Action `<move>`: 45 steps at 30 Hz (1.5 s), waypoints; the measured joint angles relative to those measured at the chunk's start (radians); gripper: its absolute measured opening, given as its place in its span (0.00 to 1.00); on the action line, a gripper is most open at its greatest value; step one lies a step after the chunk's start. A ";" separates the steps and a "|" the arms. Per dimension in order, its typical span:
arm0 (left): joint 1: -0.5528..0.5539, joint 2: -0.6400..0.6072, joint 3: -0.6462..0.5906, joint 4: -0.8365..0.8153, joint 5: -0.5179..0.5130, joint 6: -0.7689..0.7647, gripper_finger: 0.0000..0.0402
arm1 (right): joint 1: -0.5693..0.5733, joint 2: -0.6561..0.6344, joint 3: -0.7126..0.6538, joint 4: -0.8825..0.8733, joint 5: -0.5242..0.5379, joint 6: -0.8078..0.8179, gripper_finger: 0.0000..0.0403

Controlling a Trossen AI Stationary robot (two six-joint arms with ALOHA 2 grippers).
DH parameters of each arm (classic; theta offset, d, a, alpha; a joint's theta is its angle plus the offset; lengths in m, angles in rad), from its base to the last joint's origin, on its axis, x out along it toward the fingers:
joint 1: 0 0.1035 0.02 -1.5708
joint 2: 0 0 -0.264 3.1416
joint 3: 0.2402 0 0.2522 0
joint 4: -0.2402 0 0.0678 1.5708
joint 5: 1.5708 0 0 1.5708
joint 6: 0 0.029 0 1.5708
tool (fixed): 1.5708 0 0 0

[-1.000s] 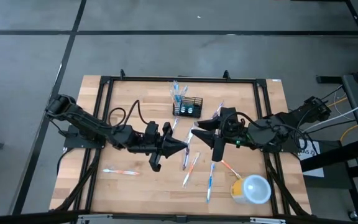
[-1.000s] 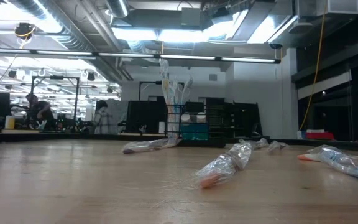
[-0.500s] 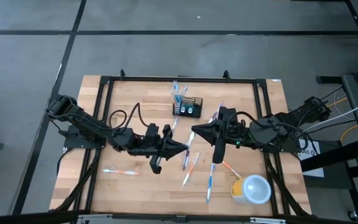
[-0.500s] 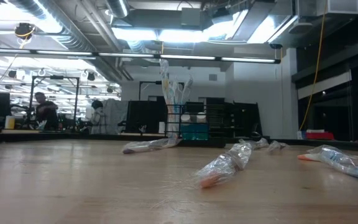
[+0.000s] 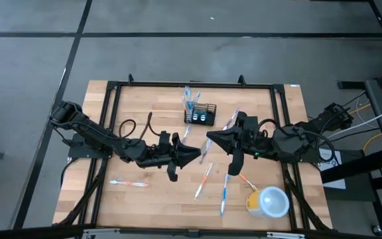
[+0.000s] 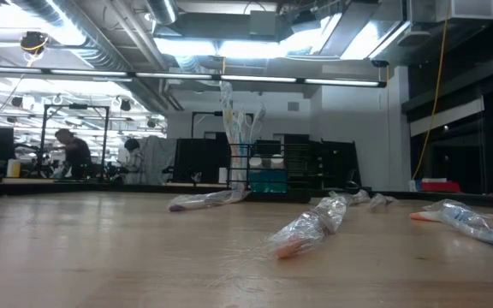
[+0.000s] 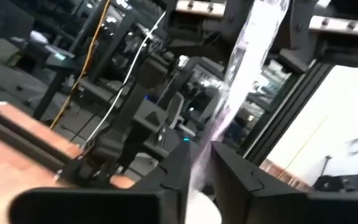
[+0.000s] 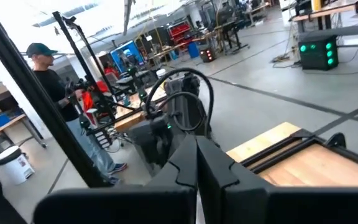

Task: Pick & Place toothbrushing station
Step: Put the violet toothbrush into the right section of the mesh organizer

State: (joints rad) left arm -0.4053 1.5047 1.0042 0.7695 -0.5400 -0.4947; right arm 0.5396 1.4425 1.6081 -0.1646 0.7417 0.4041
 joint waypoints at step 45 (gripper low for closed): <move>-0.042 -0.002 -0.002 0.080 -0.030 0.082 0.44 | -0.028 -0.005 0.000 -0.137 0.063 -0.049 0.00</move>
State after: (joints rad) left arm -0.4473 1.5024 1.0023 0.8500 -0.5701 -0.4125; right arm 0.5117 1.4376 1.6081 -0.3019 0.8043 0.3546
